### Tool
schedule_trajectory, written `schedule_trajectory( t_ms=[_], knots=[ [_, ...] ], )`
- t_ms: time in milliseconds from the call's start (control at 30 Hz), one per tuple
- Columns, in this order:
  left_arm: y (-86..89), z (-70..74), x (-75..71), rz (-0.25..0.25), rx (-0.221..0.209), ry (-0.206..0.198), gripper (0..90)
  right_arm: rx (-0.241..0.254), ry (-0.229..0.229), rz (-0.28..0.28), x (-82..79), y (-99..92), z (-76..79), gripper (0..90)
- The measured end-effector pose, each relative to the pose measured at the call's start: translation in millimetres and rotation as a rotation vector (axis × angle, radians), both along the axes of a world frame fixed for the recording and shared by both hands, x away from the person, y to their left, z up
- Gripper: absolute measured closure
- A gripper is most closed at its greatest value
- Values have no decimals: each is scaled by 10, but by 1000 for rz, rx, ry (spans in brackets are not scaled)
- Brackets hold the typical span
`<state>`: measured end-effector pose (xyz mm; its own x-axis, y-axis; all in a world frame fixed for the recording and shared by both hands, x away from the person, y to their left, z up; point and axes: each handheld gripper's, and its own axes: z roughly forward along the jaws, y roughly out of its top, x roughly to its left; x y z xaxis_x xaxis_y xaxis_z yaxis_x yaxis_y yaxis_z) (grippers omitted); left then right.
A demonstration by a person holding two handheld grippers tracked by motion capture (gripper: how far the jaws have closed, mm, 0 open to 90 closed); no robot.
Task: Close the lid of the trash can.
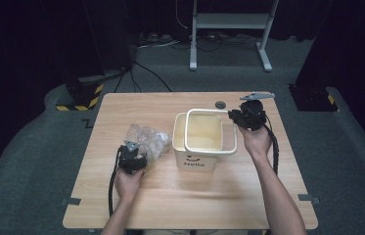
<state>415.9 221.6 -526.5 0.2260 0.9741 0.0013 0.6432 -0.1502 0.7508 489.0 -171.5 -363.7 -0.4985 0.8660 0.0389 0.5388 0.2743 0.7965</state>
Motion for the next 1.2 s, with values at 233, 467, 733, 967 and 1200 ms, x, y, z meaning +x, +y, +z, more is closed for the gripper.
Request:
schedule_trajectory(
  t_ms=[233, 467, 733, 967, 1200],
  knots=[
    [-3, -2, 0, 3, -2, -2, 347, 1, 8, 2, 28, 49, -15, 782],
    [-3, -2, 0, 2, -3, -2, 347, -3, 13, 5, 46, 112, -10, 782],
    [0, 0, 0, 0, -1, -1, 347, -14, 18, 9, 74, 190, -18, 782],
    [-2, -2, 0, 3, -4, -3, 347, -15, 29, 13, 94, 253, -32, 783],
    [-2, -2, 0, 3, -4, -3, 346, -13, 44, 11, 126, 324, -59, 783]
  ],
)
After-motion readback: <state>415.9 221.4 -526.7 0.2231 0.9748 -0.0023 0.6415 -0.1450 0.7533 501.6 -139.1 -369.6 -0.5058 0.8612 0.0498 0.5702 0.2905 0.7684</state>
